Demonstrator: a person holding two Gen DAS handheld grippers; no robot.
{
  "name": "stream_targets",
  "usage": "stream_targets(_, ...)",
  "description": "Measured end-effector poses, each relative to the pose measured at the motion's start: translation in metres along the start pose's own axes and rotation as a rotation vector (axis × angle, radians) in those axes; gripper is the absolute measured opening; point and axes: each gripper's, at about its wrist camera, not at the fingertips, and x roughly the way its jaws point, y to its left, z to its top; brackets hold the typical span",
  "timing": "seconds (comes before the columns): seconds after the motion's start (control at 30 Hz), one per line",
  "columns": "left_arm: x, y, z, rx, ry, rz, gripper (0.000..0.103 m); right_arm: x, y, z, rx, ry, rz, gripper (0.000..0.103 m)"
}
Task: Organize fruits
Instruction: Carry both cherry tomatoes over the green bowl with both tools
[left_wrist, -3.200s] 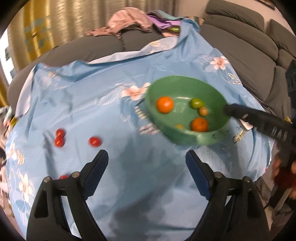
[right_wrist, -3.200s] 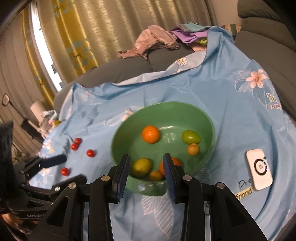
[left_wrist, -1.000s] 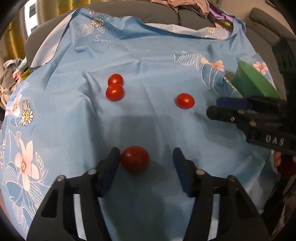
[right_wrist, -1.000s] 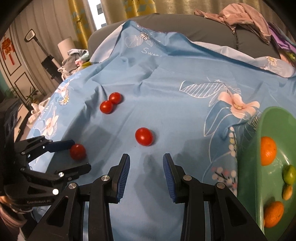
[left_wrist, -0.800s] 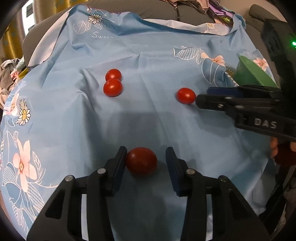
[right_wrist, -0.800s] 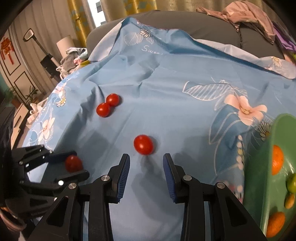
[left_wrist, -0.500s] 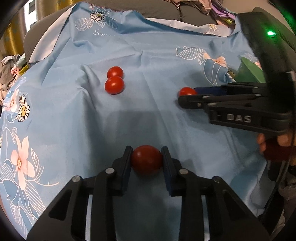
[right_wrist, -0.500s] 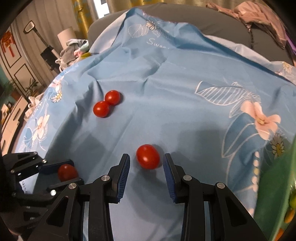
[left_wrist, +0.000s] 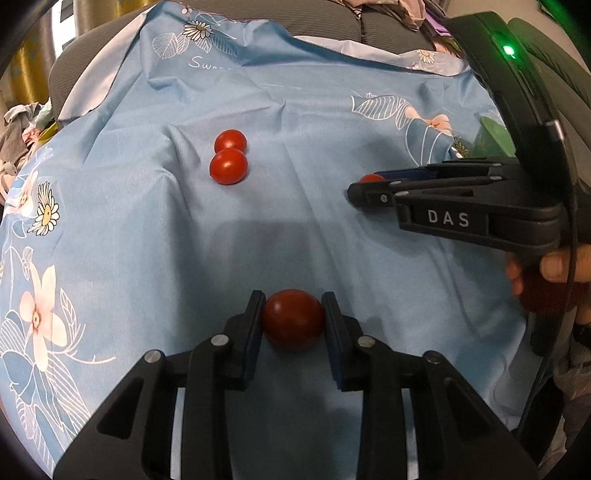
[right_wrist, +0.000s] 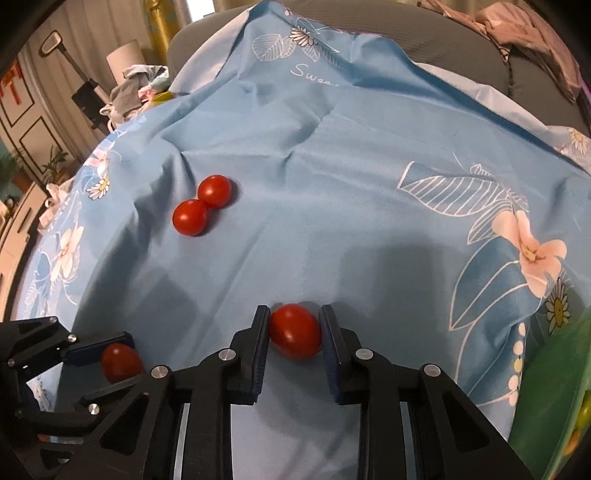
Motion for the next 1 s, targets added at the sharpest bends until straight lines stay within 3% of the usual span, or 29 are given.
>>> stream_targets(1.0,-0.072,-0.035,-0.023,-0.003,-0.096,0.004,0.03,-0.111,0.021,-0.063,0.035,-0.167,0.098,0.029)
